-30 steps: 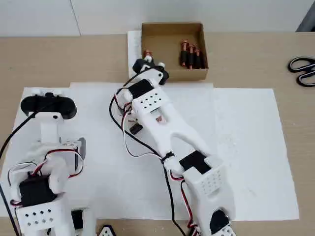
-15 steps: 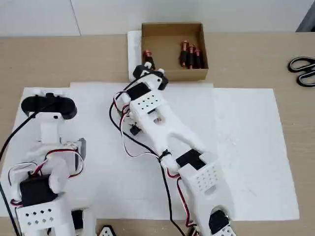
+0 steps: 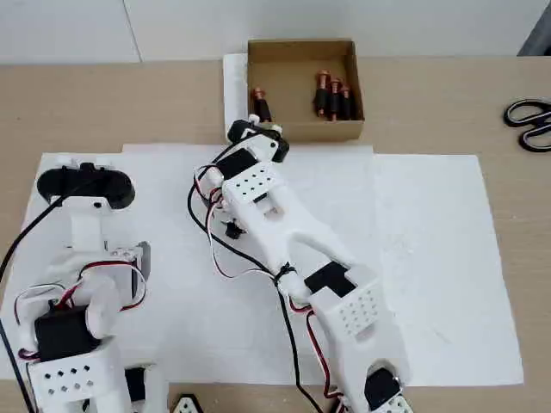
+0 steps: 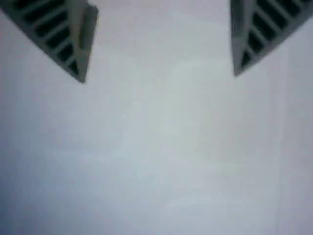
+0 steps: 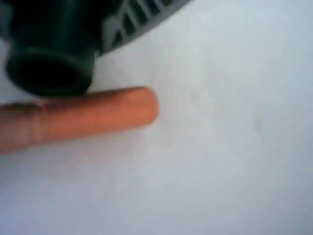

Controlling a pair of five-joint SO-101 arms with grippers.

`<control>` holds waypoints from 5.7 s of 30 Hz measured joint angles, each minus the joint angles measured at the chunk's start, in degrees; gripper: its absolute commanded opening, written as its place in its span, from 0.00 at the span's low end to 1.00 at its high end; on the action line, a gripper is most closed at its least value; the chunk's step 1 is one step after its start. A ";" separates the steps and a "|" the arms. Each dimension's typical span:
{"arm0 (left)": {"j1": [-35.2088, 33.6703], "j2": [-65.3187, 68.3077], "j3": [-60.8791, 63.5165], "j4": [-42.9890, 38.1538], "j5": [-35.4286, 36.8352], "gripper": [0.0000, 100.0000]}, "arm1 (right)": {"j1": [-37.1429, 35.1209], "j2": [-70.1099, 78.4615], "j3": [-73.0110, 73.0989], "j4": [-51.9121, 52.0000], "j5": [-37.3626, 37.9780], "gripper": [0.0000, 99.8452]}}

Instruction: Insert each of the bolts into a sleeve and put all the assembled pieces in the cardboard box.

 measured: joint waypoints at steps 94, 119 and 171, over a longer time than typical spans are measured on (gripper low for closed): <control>36.22 116.92 -93.89 15.65 -41.49 0.02 | 36.66 -29.19 0.00 11.69 67.43 0.00; 37.19 100.04 -93.89 17.67 -28.40 0.01 | 36.75 -29.19 0.00 11.96 67.43 0.00; 18.64 41.05 -63.12 4.48 23.30 0.01 | 23.65 -68.66 17.14 14.68 59.16 0.01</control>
